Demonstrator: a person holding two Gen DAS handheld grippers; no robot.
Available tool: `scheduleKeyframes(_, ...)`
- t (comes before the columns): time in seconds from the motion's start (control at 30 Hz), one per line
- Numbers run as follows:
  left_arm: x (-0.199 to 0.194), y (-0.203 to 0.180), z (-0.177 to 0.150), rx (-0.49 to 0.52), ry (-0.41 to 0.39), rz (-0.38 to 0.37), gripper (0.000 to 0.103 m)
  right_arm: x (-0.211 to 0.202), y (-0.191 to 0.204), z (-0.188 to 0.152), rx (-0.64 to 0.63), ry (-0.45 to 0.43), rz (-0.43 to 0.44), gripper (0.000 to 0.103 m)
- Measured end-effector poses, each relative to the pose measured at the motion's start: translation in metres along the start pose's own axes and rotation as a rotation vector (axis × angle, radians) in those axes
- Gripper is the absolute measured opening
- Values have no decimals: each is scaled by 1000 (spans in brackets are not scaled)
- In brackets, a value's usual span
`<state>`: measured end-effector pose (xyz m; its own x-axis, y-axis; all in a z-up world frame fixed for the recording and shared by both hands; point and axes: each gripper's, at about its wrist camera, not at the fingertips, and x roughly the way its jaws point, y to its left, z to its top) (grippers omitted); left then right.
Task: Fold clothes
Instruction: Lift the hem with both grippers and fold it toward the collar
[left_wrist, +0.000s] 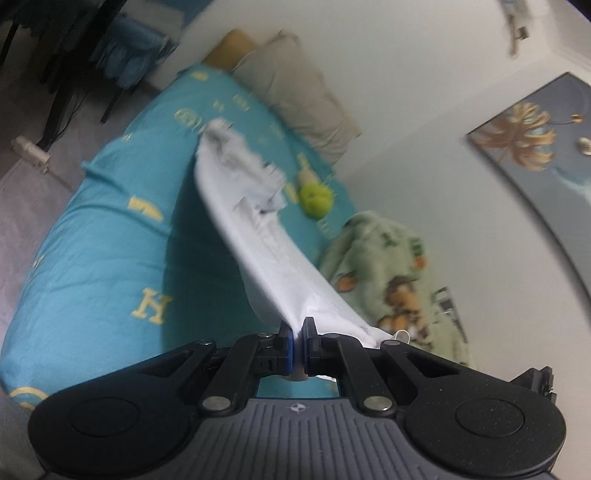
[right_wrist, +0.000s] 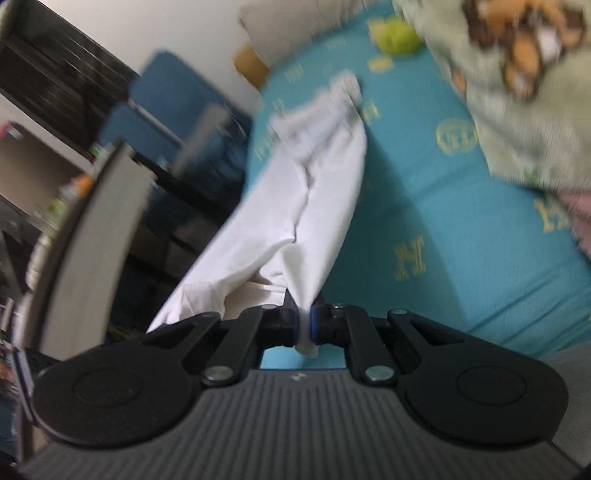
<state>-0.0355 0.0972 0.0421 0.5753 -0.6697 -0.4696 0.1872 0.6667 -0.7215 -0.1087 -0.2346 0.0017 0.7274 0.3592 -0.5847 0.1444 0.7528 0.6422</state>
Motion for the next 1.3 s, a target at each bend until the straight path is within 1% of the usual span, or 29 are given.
scheduleKeyframes(0.07, -18, -21, -5, 27, -33, -27, 5, -16, 12, 4, -19, -35, 15, 9)
scheduleKeyframes(0.13, -37, -38, -17, 52, -58, -44, 5, -33, 23, 2, -32, -64, 31, 9)
scheduleKeyframes(0.2, -53, -50, -34, 69, -60, -47, 5, -54, 22, -12, -34, -76, 48, 9)
scheduleKeyframes(0.3, -69, -60, -57, 86, -54, -38, 5, -70, 14, -32, -27, -79, 64, 9)
scheduleKeyframes(0.4, -75, -61, -68, 99, -51, -23, 5, -73, 6, -37, -16, -81, 76, 9)
scheduleKeyframes(0.47, -73, -64, -66, 100, -55, -13, 5, -71, 4, -34, -4, -84, 83, 10)
scheduleKeyframes(0.57, -63, -72, -51, 121, -73, 15, 5, -58, 3, -18, 0, -85, 97, 9)
scheduleKeyframes(0.7, -28, -77, -20, 168, -76, 72, 5, -33, 6, 11, -28, -101, 85, 10)
scheduleKeyframes(0.83, 18, -63, 12, 188, -72, 133, 5, 10, 2, 41, -36, -87, 59, 10)
scheduleKeyframes(0.93, 55, -46, 33, 196, -60, 177, 5, 48, -6, 61, -34, -65, 34, 10)
scheduleKeyframes(1.1, 118, -9, 61, 209, -55, 241, 5, 111, -20, 84, -39, -25, -12, 10)
scheduleKeyframes(1.3, 190, 38, 73, 243, -36, 294, 5, 184, -40, 95, -92, 17, -90, 10)
